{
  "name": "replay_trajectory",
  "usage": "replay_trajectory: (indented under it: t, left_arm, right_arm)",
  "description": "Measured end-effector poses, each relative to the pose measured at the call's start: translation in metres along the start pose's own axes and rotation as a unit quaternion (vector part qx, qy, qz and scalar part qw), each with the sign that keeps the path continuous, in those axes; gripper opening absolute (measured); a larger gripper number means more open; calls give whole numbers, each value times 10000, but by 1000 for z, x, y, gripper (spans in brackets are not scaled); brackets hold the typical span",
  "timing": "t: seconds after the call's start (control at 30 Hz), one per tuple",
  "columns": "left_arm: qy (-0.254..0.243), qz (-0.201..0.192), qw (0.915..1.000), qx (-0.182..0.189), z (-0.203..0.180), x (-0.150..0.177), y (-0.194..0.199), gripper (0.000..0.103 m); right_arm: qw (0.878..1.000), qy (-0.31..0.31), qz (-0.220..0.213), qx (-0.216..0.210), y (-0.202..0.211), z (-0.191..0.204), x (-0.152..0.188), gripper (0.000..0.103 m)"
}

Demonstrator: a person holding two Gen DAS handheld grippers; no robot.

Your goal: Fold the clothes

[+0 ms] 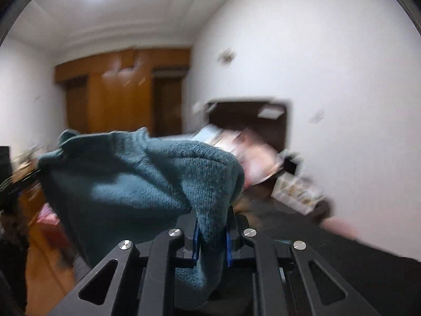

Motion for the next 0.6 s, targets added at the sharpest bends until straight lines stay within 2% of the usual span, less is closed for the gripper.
replay_trajectory:
  t: [0.1, 0.23, 0.37, 0.47, 0.6]
  left_arm:
    - [-53, -439, 9985, 328, -34, -30, -3, 19]
    - [-151, -986, 9929, 646, -80, -72, -1, 19]
    - [-206, -1329, 9881, 746, -116, -99, 5, 19]
    - [-120, -1472, 9845, 944, -133, -113, 9, 19]
    - [-209, -1591, 9797, 1199, -159, -123, 15, 19]
  right_arm:
    - [9958, -65, -648, 646, 53, -15, -18, 15]
    - [9759, -134, -1582, 1495, 134, -26, -34, 15]
    - [9436, 24, -2413, 2265, 206, -15, -41, 15]
    - [9210, 164, -2808, 2696, 245, -4, -43, 15]
    - [8727, 567, -3339, 3517, 286, 21, -35, 15]
Point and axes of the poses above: each gripper's, at about its wrist camera, not at the fingertips, and y roughly against the way its jaws point, z to its left, x to its underside, the point moved 1 cm from there along -y, roughly the way its jaws point, and after that the axes turned 2 degrees about -y, right-handed, at the moved point
